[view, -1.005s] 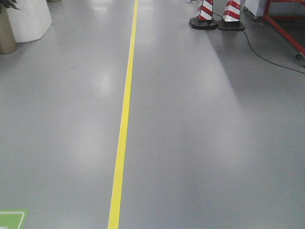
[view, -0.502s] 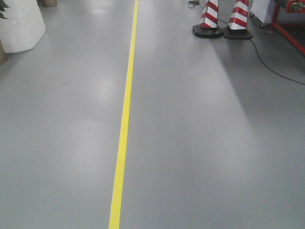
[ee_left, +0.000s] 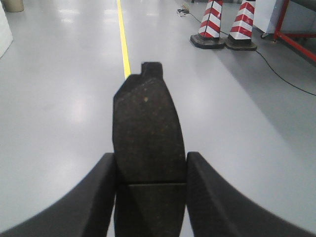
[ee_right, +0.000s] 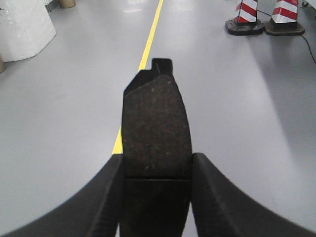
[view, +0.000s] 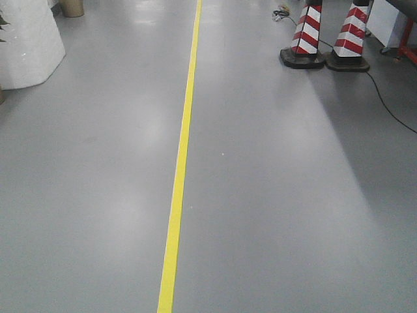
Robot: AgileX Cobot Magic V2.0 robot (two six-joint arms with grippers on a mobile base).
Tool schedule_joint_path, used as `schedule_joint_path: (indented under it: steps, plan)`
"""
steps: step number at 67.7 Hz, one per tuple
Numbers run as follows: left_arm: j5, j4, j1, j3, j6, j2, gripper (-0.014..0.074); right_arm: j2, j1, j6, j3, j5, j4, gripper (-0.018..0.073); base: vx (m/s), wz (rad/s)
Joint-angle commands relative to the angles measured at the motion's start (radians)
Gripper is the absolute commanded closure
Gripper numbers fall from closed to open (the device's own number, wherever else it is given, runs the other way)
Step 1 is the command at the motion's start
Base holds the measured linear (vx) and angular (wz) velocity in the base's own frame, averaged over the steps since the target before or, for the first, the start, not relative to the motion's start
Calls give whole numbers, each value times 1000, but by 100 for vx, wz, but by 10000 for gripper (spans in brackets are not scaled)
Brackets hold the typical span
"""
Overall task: Move and align brake pads A on conveyor
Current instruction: 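Drive the base away from the table holding both brake pads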
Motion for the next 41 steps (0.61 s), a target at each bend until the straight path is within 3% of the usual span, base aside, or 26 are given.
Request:
schedule_joint_path:
  steps: [1, 41]
  plan:
    - [-100, -14, -4, -29, -3, 9, 603, 9, -1, -8, -33, -91, -11, 566, 68, 0]
    - [-100, -14, -4, -29, -3, 9, 603, 9, -1, -8, -33, -91, -11, 566, 71, -13]
